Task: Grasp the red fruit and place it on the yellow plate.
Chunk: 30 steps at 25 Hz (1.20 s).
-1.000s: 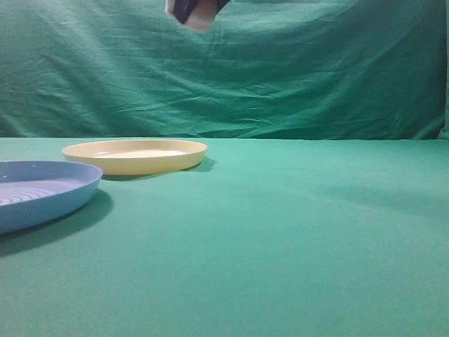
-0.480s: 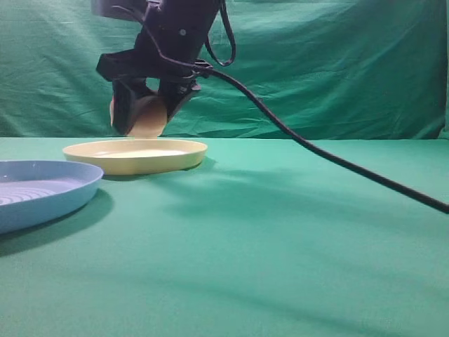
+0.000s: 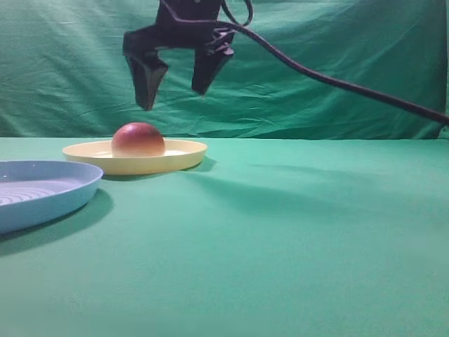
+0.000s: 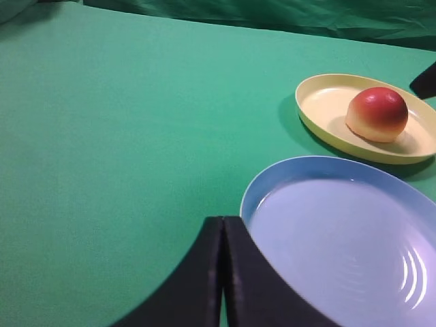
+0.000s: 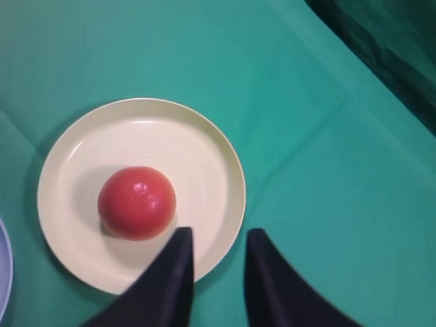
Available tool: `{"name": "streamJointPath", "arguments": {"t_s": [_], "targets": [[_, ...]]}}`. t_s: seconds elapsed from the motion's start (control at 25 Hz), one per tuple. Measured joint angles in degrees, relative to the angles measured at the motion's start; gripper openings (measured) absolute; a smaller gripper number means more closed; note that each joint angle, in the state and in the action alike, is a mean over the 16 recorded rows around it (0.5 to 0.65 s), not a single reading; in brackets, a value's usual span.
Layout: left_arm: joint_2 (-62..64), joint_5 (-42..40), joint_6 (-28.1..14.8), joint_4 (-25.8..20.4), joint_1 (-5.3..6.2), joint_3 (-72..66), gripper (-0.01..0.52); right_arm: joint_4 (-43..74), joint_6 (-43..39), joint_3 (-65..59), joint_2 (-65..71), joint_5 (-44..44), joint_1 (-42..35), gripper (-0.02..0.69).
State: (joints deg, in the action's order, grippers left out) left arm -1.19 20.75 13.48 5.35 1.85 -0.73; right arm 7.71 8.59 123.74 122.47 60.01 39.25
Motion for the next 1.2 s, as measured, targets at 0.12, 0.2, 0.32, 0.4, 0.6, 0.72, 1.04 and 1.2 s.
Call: {"name": "streamJointPath", "arguments": {"t_s": [0.12, 0.2, 0.32, 0.4, 0.6, 0.72, 1.04, 1.2], "targets": [[0.0, 0.0, 0.0, 0.0, 0.0, 0.0, 0.0, 0.0, -1.5, 0.9, -3.0, 3.6, 0.0, 0.178], [0.0, 0.0, 0.0, 0.0, 0.0, 0.0, 0.0, 0.0, -2.5, 1.1, -4.8, 5.7, 0.0, 0.107], [0.0, 0.0, 0.0, 0.0, 0.0, 0.0, 0.0, 0.0, -4.1, 1.3, -6.9, 8.5, 0.0, 0.032], [0.0, 0.0, 0.0, 0.0, 0.0, 0.0, 0.0, -0.1, -5.2, 1.3, -8.1, 10.0, 0.0, 0.009], [0.0, 0.0, 0.0, 0.0, 0.0, 0.0, 0.0, -0.1, -7.7, 1.4, -11.9, 12.0, 0.0, 0.0], [0.0, 0.0, 0.0, 0.0, 0.0, 0.0, 0.0, -0.1, -8.8, 1.3, -15.2, 12.4, 0.0, 0.0], [0.0, 0.0, 0.0, 0.0, 0.0, 0.0, 0.0, -0.1, -11.9, -4.7, -30.1, 12.6, 0.0, 0.0], [0.0, 0.0, 0.0, 0.0, 0.0, 0.0, 0.0, -0.1, -13.2, -12.8, -39.9, 11.6, 0.0, 0.0]]}}
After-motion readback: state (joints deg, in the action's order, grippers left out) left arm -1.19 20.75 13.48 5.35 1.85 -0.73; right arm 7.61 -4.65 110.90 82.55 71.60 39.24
